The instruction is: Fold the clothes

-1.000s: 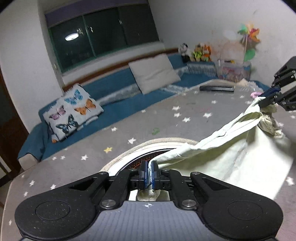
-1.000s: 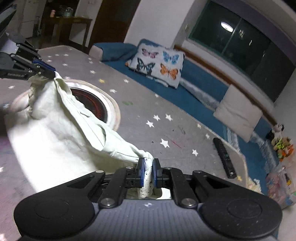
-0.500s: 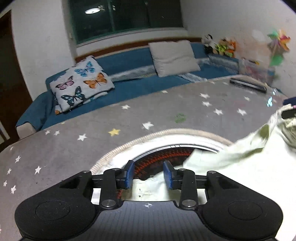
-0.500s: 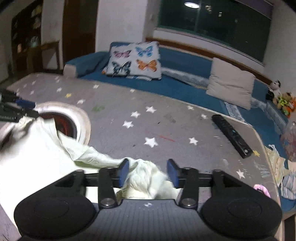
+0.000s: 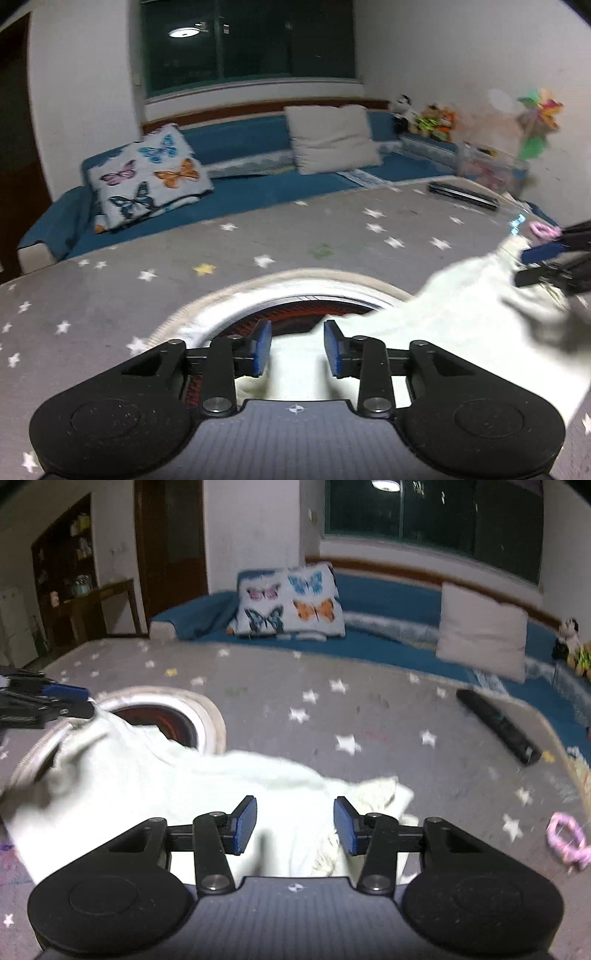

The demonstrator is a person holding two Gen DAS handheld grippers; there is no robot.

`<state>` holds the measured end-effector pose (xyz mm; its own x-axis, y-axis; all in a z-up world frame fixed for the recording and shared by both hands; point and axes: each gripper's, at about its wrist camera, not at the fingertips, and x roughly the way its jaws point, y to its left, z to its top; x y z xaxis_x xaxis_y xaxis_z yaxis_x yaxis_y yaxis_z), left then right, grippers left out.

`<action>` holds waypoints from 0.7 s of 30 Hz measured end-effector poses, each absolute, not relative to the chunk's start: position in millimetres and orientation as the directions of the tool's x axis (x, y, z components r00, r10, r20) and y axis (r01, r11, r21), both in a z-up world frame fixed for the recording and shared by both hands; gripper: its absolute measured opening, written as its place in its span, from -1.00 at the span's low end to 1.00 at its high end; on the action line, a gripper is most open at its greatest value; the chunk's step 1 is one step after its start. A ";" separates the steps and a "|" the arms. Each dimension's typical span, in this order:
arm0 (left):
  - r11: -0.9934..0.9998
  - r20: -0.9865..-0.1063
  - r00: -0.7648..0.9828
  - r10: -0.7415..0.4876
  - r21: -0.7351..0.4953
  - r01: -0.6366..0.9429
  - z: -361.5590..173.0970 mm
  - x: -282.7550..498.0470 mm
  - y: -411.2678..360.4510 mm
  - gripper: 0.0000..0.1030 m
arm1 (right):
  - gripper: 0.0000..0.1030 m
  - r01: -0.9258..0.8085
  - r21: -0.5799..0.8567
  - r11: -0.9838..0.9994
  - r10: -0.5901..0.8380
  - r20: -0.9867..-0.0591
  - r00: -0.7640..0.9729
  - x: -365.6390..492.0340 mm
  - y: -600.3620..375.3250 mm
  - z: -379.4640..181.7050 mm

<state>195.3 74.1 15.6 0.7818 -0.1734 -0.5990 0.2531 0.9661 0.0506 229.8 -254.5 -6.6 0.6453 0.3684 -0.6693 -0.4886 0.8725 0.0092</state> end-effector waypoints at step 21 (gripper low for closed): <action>0.977 -0.667 0.736 -0.117 0.057 0.207 -20.7 219.7 88.7 -0.70 | -0.16 -0.440 0.115 0.891 0.390 -0.689 0.610 254.4 -252.3 -21.6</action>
